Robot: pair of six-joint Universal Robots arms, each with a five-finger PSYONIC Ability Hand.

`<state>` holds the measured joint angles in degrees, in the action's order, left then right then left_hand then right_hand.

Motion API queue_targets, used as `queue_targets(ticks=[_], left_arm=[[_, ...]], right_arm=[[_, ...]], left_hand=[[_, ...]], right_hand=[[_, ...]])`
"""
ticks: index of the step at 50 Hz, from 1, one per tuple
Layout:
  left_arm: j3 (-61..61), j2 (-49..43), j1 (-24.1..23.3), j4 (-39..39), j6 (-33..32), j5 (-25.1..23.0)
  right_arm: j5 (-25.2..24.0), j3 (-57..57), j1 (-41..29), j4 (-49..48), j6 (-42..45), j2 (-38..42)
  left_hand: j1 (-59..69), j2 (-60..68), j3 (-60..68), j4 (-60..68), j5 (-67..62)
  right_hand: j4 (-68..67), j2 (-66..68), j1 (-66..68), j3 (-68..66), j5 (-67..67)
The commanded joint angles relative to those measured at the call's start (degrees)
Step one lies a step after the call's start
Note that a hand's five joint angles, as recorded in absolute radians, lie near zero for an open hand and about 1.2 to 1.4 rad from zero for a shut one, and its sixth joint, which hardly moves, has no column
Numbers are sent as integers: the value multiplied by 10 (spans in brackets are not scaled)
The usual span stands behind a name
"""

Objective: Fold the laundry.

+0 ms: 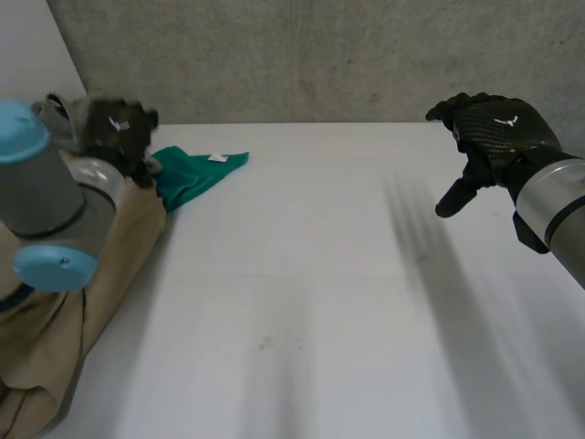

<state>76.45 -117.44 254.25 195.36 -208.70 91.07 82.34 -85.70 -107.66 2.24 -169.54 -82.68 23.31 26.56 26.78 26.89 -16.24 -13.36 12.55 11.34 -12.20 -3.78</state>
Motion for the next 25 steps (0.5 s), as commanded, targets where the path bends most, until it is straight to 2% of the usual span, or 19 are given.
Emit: queue_targets(ticks=[1,6,12,16,18,20,21,25], left_arm=[[-6,-100,42,-13,-60,-18],[-32,-152,63,-11,-97,-20],[-61,-183,70,-9,-100,-20],[-75,-195,72,-9,-100,-21],[-80,-201,72,-10,-100,-22],[-83,-204,73,-9,-101,-22],[-83,-202,73,-9,-101,-21],[-82,-186,62,-8,-103,-14]], right_arm=[[-1,-1,4,-1,0,1],[-2,-2,3,-1,0,4],[-2,-2,4,-2,0,6],[-2,-3,4,-8,0,9],[-1,-5,3,-13,0,9],[0,-6,3,-15,1,12],[0,-6,4,-15,1,17],[0,-5,4,-15,1,22]], left_hand=[[19,-14,-16,-17,11],[25,-7,-9,-10,4],[39,6,4,3,-10],[101,68,66,65,-72],[193,161,159,157,-164],[371,339,336,335,-342],[565,532,530,529,-536],[567,534,532,531,-538]], right_hand=[[34,-25,-13,22,38],[34,-25,-13,22,38],[34,-25,-13,22,38],[34,-25,-13,22,38],[34,-25,-13,22,38],[34,-25,-13,22,38],[34,-25,-13,22,38],[34,-25,-13,22,38]])
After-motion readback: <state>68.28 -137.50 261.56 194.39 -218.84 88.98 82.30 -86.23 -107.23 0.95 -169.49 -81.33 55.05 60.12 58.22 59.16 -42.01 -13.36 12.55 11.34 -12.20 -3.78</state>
